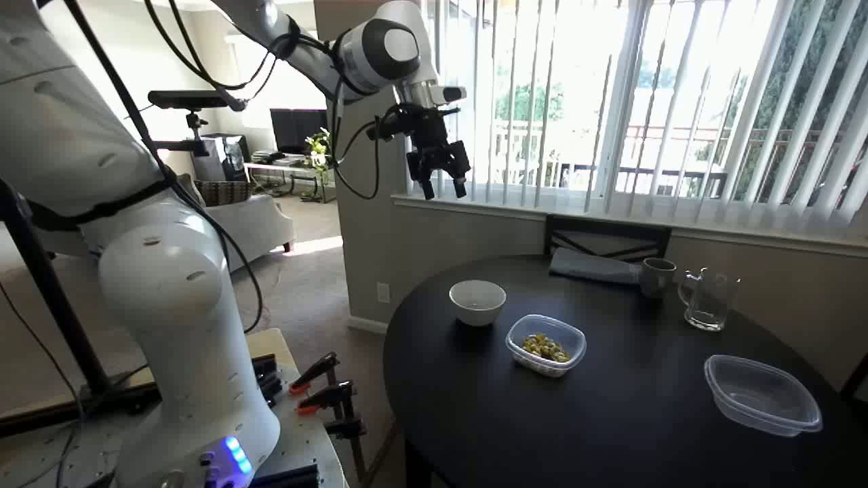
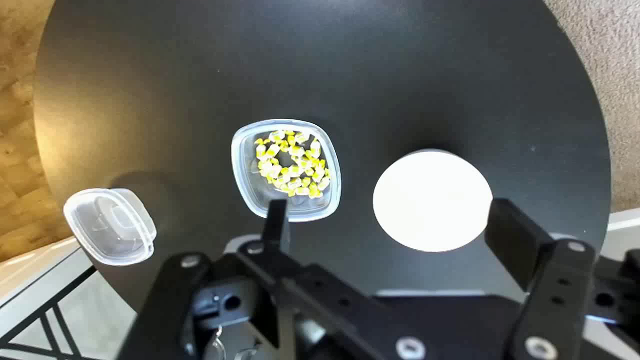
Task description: Pour the contents in the transparent bowl into the white bowl
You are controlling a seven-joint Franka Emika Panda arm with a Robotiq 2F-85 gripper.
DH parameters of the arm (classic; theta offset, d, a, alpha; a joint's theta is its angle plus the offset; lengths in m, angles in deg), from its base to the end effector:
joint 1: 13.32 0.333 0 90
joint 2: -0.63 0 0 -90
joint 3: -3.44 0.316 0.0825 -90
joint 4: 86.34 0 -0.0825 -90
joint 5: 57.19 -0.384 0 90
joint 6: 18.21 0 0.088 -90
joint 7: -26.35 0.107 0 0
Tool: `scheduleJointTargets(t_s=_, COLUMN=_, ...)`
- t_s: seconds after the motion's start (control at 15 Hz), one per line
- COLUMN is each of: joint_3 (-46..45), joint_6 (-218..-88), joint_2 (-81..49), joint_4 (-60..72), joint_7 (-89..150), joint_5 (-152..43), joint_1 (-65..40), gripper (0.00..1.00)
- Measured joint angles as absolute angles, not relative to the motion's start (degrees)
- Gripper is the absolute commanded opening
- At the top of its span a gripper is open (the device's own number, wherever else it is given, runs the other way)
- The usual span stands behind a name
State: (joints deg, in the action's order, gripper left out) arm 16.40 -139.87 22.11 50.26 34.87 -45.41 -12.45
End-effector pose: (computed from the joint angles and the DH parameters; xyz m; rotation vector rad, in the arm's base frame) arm 0.4332 0.1018 0.4699 2.8829 0.2618 0.2159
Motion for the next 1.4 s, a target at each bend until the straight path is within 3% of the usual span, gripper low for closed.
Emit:
scheduleJointTargets(t_s=1.0, joint_3=15.56, joint_6=-139.95, joint_2=21.7, joint_4=49.92, joint_7=34.86, joint_5=-45.05, joint_1=-12.27, gripper=1.0)
scheduleJointTargets(t_s=1.4, joint_3=8.38, joint_6=-141.32, joint_2=6.87, joint_4=41.18, joint_7=30.34, joint_5=-40.91, joint_1=-14.26, gripper=1.0)
